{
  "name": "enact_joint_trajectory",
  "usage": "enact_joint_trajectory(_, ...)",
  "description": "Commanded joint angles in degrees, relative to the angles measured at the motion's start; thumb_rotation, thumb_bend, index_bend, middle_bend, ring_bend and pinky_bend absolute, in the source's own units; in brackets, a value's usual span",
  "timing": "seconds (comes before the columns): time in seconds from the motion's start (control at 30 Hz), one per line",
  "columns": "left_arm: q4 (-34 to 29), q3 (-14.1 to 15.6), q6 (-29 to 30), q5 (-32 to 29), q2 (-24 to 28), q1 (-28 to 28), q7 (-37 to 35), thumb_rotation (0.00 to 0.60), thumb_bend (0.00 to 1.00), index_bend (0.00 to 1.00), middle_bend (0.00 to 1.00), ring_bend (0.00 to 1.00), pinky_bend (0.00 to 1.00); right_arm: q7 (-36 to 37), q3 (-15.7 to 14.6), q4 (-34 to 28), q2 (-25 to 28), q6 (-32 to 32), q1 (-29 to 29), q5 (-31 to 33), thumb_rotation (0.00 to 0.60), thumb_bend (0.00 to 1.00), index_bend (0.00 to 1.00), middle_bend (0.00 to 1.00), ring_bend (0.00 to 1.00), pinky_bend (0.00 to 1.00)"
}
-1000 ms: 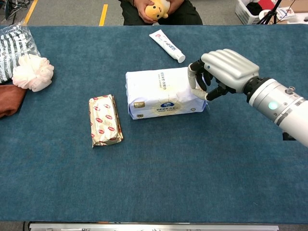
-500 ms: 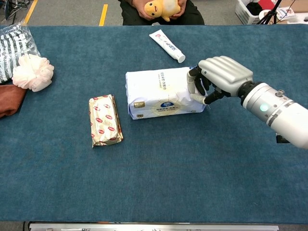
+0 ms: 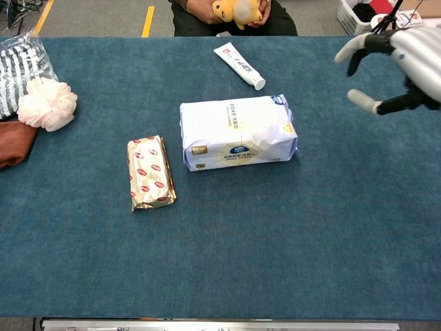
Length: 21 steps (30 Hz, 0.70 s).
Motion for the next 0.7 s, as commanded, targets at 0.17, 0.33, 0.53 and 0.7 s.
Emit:
enact_joint_trajectory(0.17,1.1,-0.5,0.0,0.1,-1.2,-0.5,-0.3,0.6,0.35,0.24,0.23,0.18,0.25,3.1,-0.6,4.2,5.4,12.2,-10.1,0.8,0.6,0.29,0.3,0.4,0.24,0.2)
enact_joint_trajectory(0.33,0.9,-0.5,-0.2,0.8,-1.6,-1.1,0.1,0.6,0.35,0.24,0.23,0.18,0.25,4.0,-0.7,5.9,6.8,14.3,-13.8,2.9,0.6,0.29,0.3,0.4,0.24,0.2)
enact_joint_trajectory(0.53,0.9,-0.6,-0.6,1.1,-2.3,-1.7,0.5,0.6,0.35,0.24,0.24,0.18,0.25,4.8,-1.0,7.8,6.7,11.0,-14.8,4.9,0.6,0.29,0.3,0.4,0.24,0.2)
enact_joint_trajectory(0.7,0.8,-0.6,-0.9,1.0,-2.5,-2.0,0.8,0.6,0.35,0.24,0.24,0.18,0.25,5.4,-0.4,8.4,6.0,9.6,-14.8,4.6,0.6,0.29,0.3,0.4,0.24,0.2)
